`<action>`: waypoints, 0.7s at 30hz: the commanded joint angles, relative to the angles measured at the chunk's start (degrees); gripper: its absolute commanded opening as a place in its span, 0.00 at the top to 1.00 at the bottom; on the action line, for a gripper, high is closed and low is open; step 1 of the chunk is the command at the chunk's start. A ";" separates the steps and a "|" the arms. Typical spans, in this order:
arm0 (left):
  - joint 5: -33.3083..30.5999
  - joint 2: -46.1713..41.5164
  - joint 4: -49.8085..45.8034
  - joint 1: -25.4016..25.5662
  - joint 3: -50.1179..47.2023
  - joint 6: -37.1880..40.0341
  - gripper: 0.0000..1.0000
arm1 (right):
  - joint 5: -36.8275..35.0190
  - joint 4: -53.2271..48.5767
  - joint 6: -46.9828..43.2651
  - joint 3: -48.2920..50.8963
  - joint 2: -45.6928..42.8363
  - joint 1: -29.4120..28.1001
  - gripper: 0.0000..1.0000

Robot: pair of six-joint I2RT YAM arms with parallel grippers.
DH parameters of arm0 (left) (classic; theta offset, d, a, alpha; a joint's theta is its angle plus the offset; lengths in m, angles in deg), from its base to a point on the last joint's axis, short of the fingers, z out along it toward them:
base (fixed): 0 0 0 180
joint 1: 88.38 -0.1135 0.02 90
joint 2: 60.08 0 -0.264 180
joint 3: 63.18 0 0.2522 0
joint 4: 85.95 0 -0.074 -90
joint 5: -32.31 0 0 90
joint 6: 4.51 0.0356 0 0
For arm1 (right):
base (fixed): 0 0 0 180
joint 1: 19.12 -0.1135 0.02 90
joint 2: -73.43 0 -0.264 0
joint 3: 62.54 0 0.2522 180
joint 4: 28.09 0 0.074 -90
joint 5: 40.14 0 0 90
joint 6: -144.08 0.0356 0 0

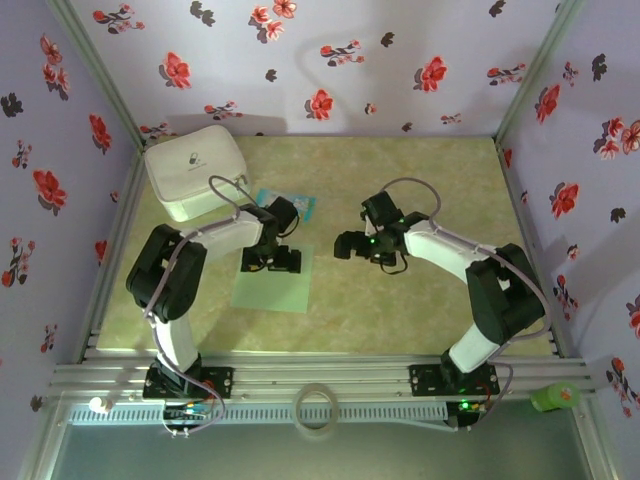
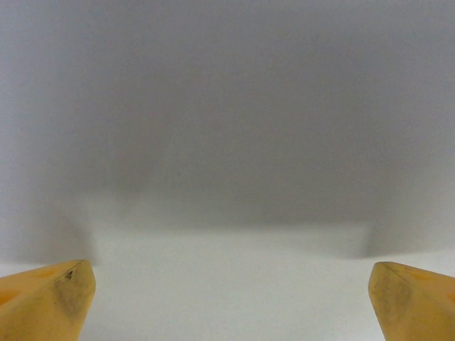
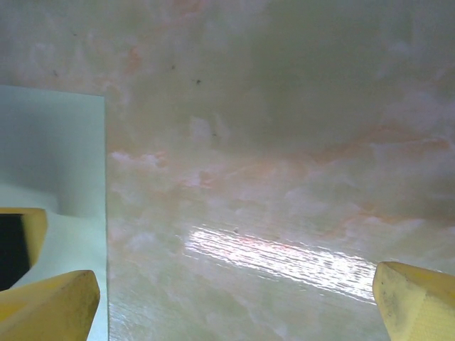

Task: Fold a paper plane with a square sheet of paper (pick it up from the middle)
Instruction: First fold the square sheet of paper in half at the center of the table.

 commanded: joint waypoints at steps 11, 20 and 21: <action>-1.04 5.37 -2.16 1.54 -0.07 1.21 0.02 | -0.48 0.22 -0.13 -1.90 0.26 -1.12 0.01; -0.15 6.81 -1.61 1.79 -0.28 0.63 0.04 | -0.92 -0.28 -0.50 -1.79 0.10 -1.12 0.01; -0.18 6.74 -1.71 1.91 -0.26 0.65 0.04 | -0.93 -0.22 -0.53 -1.73 0.00 -1.12 0.01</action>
